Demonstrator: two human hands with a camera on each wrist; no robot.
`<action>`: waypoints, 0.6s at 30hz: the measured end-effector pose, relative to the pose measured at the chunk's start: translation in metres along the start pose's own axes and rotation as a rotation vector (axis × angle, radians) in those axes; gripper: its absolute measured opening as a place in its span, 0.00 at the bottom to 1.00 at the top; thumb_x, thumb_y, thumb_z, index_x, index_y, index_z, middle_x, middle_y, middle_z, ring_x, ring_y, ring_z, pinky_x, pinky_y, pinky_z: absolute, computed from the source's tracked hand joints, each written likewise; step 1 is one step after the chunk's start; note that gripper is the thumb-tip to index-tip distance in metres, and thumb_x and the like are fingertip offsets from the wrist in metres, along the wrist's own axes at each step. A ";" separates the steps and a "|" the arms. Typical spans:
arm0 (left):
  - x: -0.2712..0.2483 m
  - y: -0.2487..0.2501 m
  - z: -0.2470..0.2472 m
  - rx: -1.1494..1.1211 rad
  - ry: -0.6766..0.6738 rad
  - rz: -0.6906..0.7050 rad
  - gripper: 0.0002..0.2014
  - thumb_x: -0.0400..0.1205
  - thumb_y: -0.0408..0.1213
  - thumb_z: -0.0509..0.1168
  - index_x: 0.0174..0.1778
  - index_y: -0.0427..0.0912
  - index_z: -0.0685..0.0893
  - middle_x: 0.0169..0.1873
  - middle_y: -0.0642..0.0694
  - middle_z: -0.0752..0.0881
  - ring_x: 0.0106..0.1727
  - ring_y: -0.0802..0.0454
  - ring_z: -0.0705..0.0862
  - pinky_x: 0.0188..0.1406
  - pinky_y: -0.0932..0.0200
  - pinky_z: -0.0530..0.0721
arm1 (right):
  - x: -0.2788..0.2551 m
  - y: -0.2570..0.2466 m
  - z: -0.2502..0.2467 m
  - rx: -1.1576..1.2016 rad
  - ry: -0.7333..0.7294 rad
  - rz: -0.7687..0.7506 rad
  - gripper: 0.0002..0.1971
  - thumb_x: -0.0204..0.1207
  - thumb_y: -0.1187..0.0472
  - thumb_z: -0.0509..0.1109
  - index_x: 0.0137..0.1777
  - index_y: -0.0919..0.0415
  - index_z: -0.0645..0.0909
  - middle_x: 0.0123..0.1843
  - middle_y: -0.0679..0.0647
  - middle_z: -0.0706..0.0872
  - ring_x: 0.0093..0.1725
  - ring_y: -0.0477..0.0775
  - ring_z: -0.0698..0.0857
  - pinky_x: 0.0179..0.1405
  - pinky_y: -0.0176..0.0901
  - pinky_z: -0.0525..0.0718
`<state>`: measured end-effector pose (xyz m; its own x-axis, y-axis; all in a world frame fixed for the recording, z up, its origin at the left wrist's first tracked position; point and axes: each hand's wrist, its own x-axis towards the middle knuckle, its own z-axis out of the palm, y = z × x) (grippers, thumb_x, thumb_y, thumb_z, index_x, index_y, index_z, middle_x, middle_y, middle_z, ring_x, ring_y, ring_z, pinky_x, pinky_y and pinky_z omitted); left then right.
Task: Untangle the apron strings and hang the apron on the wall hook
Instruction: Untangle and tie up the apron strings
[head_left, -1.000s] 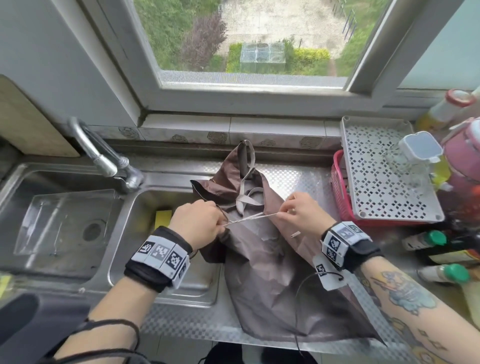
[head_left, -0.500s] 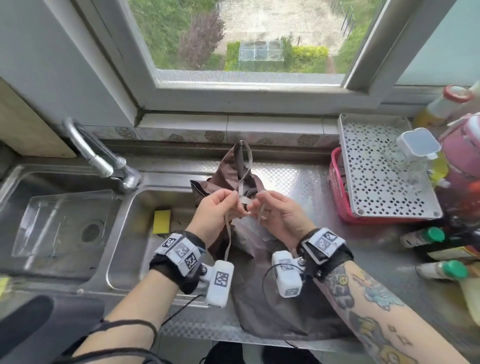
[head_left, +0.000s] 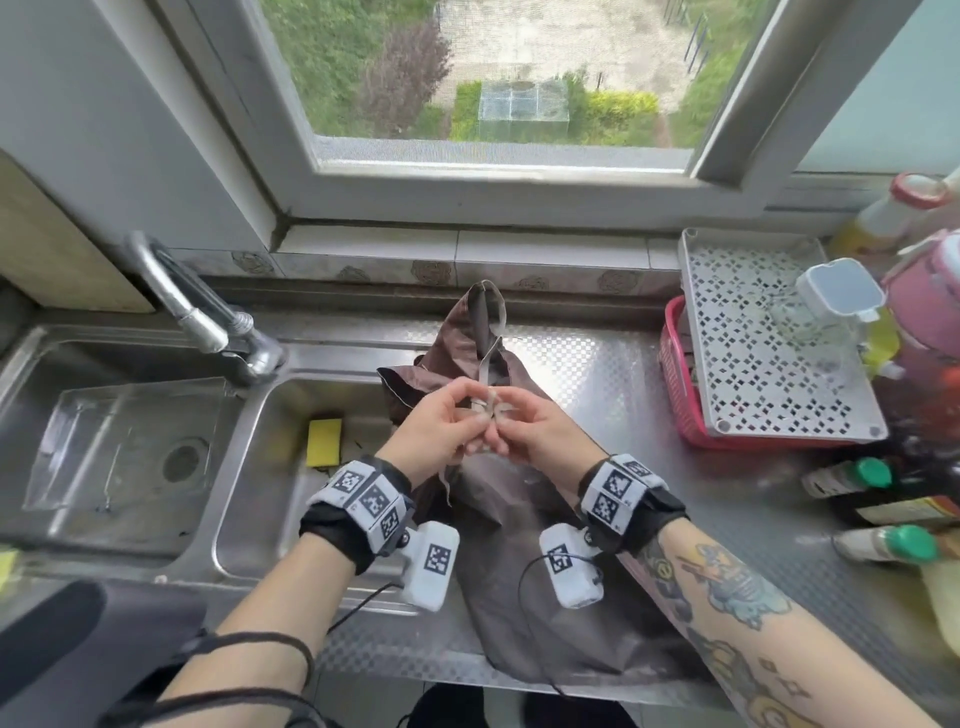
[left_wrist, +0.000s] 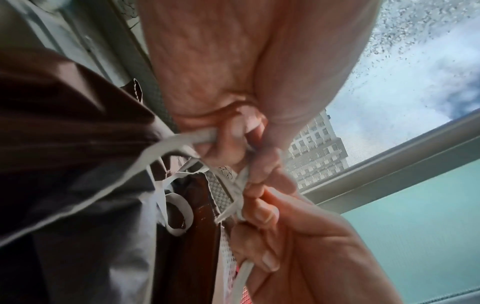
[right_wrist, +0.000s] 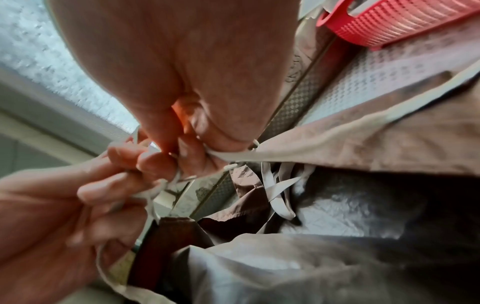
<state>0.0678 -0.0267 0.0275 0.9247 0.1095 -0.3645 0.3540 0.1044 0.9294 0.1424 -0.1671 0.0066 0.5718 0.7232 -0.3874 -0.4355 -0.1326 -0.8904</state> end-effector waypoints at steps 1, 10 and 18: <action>0.001 0.002 0.000 -0.017 -0.007 -0.015 0.12 0.82 0.28 0.62 0.59 0.43 0.73 0.26 0.43 0.84 0.19 0.57 0.75 0.16 0.69 0.66 | -0.003 -0.004 0.002 -0.056 -0.016 -0.013 0.15 0.83 0.75 0.57 0.68 0.70 0.72 0.28 0.53 0.82 0.24 0.45 0.79 0.19 0.29 0.70; 0.005 -0.002 -0.001 -0.160 0.047 -0.180 0.06 0.83 0.30 0.62 0.39 0.38 0.77 0.22 0.44 0.82 0.16 0.61 0.75 0.08 0.72 0.63 | -0.008 -0.007 0.004 -0.122 -0.041 -0.058 0.09 0.84 0.73 0.58 0.62 0.72 0.67 0.31 0.58 0.81 0.19 0.39 0.79 0.16 0.25 0.72; 0.007 0.001 0.009 0.404 0.230 -0.007 0.12 0.77 0.34 0.71 0.33 0.40 0.73 0.31 0.39 0.88 0.24 0.54 0.83 0.18 0.63 0.74 | 0.008 0.010 0.000 -0.297 0.274 -0.076 0.11 0.83 0.54 0.64 0.46 0.61 0.79 0.25 0.46 0.81 0.19 0.39 0.75 0.22 0.34 0.74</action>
<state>0.0759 -0.0352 0.0266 0.8832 0.3310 -0.3322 0.4286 -0.2826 0.8581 0.1424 -0.1629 -0.0057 0.7758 0.5369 -0.3314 -0.1880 -0.3047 -0.9337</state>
